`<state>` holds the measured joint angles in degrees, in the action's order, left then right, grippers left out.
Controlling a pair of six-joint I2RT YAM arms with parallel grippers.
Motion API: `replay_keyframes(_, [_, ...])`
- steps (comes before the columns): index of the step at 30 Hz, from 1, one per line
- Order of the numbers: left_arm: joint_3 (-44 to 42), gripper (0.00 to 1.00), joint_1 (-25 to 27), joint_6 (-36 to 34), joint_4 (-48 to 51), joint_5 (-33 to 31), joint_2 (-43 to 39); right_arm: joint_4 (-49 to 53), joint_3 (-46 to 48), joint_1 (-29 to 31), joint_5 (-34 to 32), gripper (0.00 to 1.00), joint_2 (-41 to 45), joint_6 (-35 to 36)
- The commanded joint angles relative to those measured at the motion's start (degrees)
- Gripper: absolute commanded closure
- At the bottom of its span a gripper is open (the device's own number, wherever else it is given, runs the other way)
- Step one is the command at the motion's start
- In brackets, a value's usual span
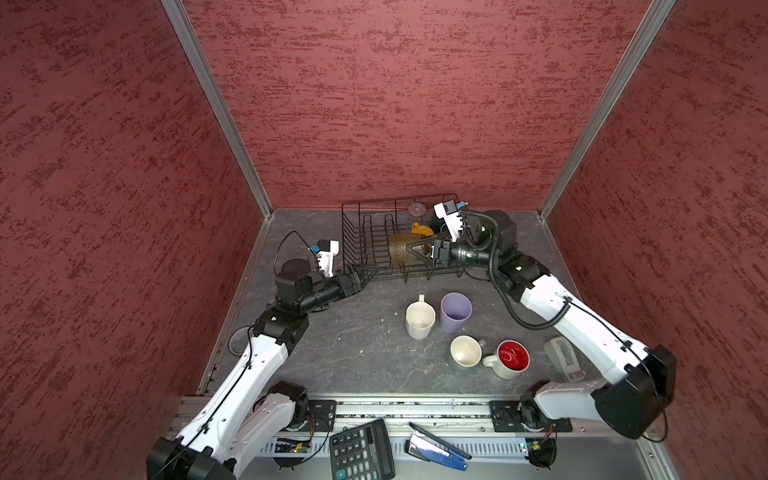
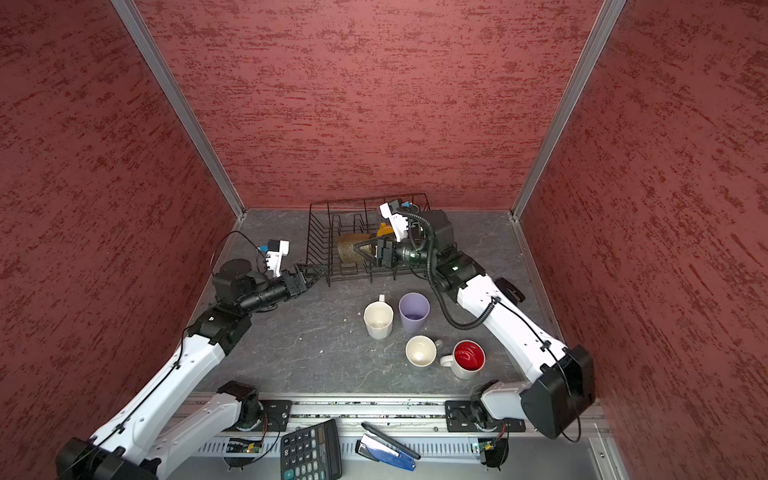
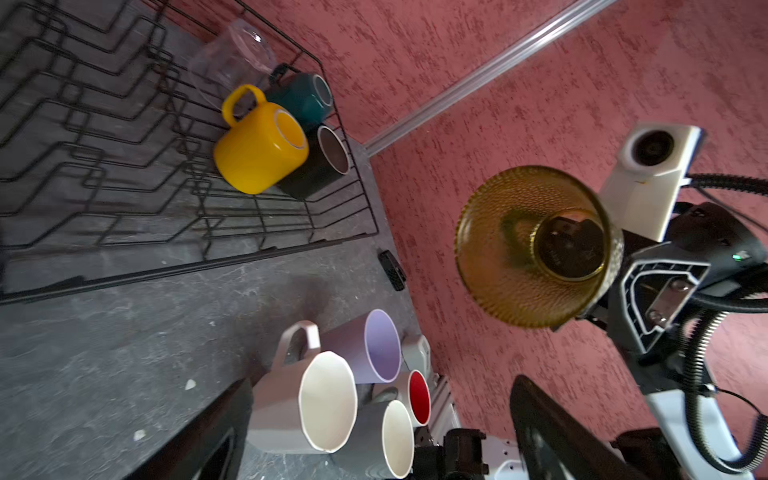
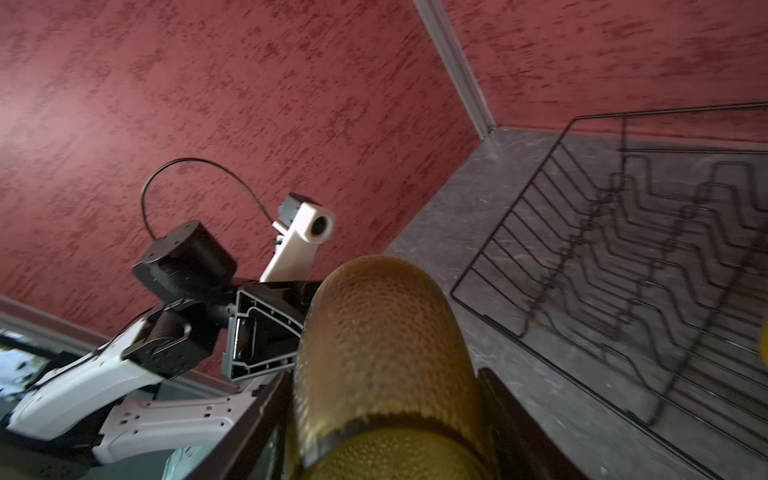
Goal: Load the cups into the dish rack
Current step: 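Open the left gripper and withdraw it while right carries the glass over the rack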
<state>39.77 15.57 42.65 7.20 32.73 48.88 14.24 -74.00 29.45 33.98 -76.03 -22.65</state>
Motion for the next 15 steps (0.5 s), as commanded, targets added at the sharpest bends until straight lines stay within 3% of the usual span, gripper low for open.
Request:
replay_keyframes(1, [0.8, 0.03, -0.7, -5.1, 8.3, -9.2, -2.4, 18.2, -4.4, -2.4, -12.7, 0.84, 1.6, 8.8])
replay_keyframes(7, [1.0, 0.02, -1.0, -8.0, 13.8, -16.7, -6.4, 27.4, -8.7, -4.8, -26.1, 0.88, -0.8, 13.1])
replay_keyframes(15, [0.6, 0.01, -1.3, -9.6, 17.4, -18.9, -10.3, 27.0, -9.9, -5.3, -35.2, 0.91, -6.9, 14.0])
